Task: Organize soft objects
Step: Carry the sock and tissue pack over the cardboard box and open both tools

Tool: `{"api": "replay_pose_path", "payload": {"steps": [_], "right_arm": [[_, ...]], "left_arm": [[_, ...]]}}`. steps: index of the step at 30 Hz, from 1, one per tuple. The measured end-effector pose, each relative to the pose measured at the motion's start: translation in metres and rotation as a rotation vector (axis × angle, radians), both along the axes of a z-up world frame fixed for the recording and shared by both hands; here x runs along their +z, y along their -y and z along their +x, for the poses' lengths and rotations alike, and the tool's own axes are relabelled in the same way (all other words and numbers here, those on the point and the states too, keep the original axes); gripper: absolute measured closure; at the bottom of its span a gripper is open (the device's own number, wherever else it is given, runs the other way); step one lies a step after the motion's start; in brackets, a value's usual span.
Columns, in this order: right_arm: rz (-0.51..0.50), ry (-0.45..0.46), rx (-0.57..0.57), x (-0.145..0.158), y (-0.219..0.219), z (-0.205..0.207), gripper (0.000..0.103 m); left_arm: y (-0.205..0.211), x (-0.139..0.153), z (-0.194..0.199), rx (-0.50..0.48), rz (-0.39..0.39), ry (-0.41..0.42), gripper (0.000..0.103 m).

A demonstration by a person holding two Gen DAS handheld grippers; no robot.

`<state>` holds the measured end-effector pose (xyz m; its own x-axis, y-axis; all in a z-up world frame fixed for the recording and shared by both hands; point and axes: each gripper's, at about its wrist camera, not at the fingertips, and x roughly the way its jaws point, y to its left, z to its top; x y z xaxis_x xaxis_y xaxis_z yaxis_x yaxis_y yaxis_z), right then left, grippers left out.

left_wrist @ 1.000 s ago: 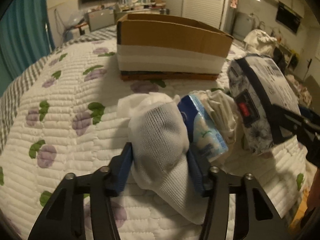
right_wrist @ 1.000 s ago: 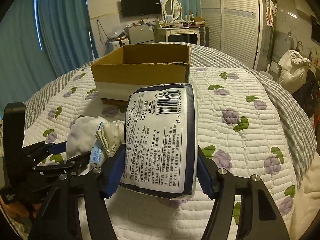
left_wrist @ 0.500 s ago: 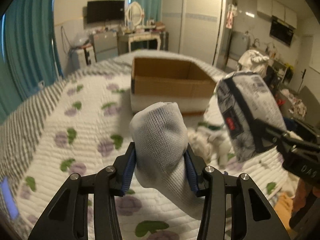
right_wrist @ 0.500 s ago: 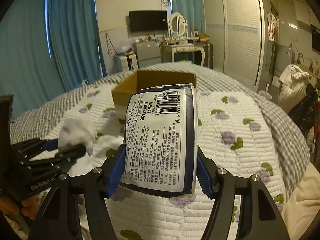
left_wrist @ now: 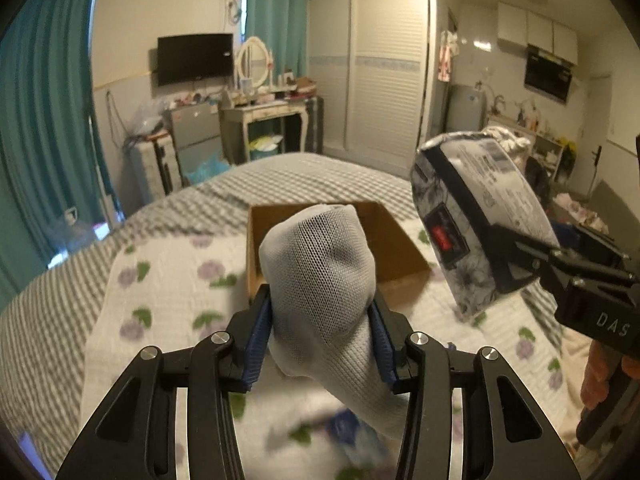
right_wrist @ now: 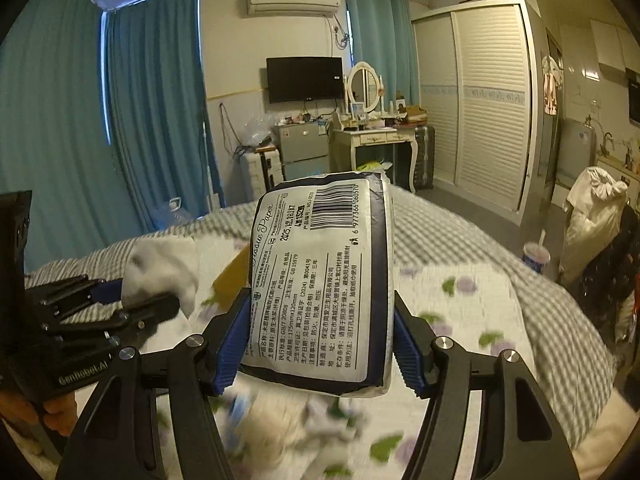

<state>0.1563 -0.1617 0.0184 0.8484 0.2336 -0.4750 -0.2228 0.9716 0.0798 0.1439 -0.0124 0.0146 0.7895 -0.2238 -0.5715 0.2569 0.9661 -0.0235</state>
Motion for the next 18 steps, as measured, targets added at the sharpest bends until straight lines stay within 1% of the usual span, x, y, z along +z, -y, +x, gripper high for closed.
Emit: {"api": "replay_pose_path", "payload": {"steps": [1, 3, 4, 5, 8, 11, 15, 17, 18], "right_arm": [[0.013, -0.007, 0.004, 0.001, 0.001, 0.017, 0.039], [0.032, -0.017, 0.006, 0.0, 0.003, 0.045, 0.039], [0.035, -0.026, 0.004, -0.003, 0.002, 0.06, 0.039], [0.038, -0.039, -0.002, -0.008, 0.002, 0.079, 0.039], [0.049, -0.075, -0.006, -0.026, 0.0, 0.116, 0.039], [0.073, -0.126, -0.009, -0.05, 0.0, 0.147, 0.04], [0.076, -0.162, -0.011, -0.077, 0.003, 0.169, 0.04], [0.075, -0.17, -0.009, -0.086, 0.003, 0.175, 0.04], [0.072, -0.167, -0.006, -0.089, 0.002, 0.177, 0.039]], "left_arm": [[0.001, 0.0, 0.018, -0.004, 0.01, 0.003, 0.059], [0.003, -0.001, 0.039, -0.007, 0.021, 0.007, 0.059], [0.003, -0.005, 0.058, -0.004, 0.026, 0.006, 0.059], [0.003, -0.007, 0.068, -0.005, 0.027, 0.001, 0.059], [0.001, -0.024, 0.105, -0.009, 0.026, -0.033, 0.059], [0.003, -0.045, 0.13, -0.003, 0.066, -0.057, 0.059], [0.001, -0.067, 0.149, -0.012, 0.067, -0.099, 0.059], [0.004, -0.072, 0.149, -0.016, 0.082, -0.095, 0.057], [0.006, -0.073, 0.147, -0.015, 0.093, -0.088, 0.053]]}}
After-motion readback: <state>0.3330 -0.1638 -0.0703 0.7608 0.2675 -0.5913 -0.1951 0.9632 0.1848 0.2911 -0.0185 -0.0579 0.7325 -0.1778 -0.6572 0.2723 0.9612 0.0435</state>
